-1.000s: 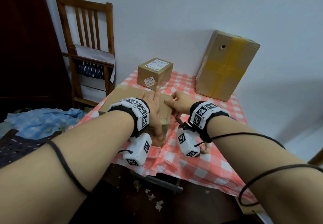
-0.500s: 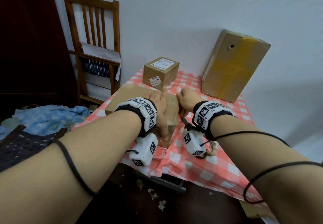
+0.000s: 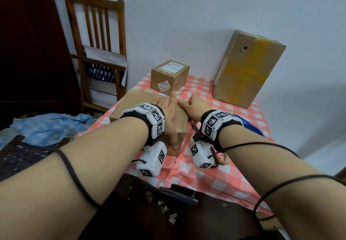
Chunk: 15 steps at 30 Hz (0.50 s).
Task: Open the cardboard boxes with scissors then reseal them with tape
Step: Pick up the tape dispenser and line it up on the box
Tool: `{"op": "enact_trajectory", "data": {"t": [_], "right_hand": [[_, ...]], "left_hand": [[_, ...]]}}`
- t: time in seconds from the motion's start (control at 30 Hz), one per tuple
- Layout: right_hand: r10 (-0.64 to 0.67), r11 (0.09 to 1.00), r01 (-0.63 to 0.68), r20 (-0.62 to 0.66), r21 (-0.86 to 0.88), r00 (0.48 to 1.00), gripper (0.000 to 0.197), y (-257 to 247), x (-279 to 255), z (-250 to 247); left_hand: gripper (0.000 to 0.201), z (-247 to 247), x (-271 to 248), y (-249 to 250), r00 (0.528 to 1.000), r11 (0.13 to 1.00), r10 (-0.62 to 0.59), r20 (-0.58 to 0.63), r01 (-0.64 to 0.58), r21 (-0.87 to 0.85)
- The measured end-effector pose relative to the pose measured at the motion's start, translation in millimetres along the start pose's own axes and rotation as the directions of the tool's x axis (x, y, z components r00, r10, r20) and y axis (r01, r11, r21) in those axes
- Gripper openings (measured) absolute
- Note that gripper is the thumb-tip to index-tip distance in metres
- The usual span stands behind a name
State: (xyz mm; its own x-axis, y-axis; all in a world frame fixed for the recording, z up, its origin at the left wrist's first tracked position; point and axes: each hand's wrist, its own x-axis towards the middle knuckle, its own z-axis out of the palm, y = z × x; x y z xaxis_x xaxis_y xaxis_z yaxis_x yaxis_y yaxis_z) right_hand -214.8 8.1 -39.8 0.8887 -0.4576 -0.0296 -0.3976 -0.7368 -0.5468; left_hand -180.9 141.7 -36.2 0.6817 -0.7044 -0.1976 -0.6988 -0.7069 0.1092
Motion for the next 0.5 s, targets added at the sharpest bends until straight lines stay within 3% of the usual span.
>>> {"op": "enact_trajectory", "data": {"t": [0.1, 0.27, 0.4, 0.5], "right_hand": [[0.001, 0.999, -0.001, -0.001, 0.039, 1.000, 0.026, 1, -7, -6], [-0.024, 0.993, 0.014, 0.079, 0.115, 0.997, 0.043, 3, -23, -6], [-0.039, 0.991, 0.027, 0.085, 0.133, 0.996, 0.032, 2, -21, -10], [0.033, 0.982, -0.054, 0.119, 0.180, 0.992, 0.031, -2, -22, -9]], "left_hand": [[0.165, 0, -1, 1, 1.000, 1.000, -0.012, 0.018, 0.012, -0.006], [0.165, -1, 0, 1, 1.000, 1.000, -0.012, 0.017, 0.012, 0.003], [0.166, 0, 1, 0, 1.000, 1.000, -0.008, 0.027, 0.008, 0.013], [0.168, 0, 2, -2, 0.999, 1.000, -0.014, 0.031, 0.014, -0.009]]}}
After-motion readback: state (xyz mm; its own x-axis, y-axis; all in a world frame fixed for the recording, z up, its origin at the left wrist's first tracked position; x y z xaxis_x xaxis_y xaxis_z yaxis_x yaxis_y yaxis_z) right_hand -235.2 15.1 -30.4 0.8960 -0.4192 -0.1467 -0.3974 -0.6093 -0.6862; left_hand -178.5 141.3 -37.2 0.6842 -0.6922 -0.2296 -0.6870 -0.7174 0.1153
